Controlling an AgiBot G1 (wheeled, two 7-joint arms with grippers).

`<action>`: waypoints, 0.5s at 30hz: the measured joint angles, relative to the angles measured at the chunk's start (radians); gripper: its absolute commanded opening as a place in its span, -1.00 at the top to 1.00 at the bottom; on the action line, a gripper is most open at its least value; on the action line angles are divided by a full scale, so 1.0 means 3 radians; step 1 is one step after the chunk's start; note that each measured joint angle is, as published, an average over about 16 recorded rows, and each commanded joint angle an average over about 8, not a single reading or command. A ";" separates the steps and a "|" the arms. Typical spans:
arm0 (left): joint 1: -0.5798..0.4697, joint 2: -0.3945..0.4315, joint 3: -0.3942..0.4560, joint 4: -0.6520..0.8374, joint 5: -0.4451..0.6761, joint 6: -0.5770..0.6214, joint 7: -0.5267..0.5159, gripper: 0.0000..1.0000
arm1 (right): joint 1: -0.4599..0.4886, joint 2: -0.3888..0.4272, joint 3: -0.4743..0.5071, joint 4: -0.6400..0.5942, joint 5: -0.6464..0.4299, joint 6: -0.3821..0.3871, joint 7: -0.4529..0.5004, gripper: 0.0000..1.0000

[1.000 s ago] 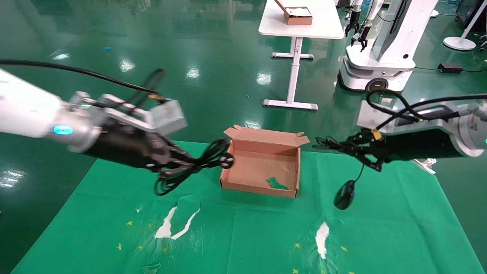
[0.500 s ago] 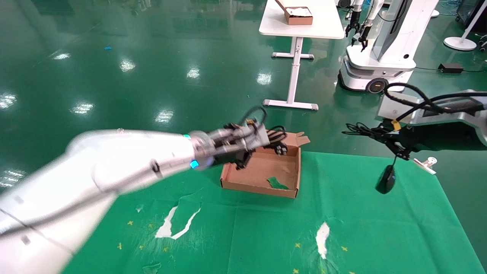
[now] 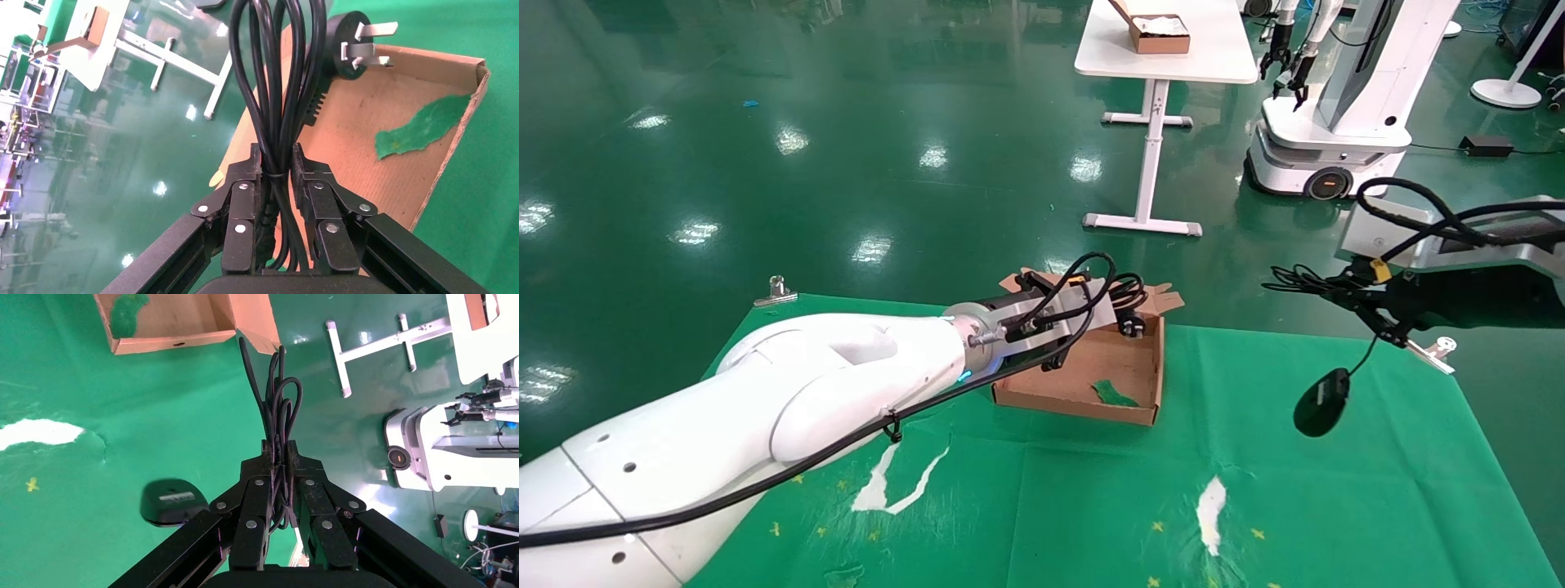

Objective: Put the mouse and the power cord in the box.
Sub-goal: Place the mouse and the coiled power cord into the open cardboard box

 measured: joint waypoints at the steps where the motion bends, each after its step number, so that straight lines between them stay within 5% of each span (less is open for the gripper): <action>1: -0.0015 -0.0001 0.0049 -0.0001 0.0000 -0.0014 -0.0048 -1.00 | -0.0001 -0.0002 0.0001 0.0000 0.0005 0.0003 -0.0006 1.00; 15: -0.0411 -0.0136 0.0295 0.0470 -0.0233 0.0054 -0.0581 -1.00 | 0.0044 -0.0129 -0.0002 0.0001 0.0138 0.0020 -0.0180 1.00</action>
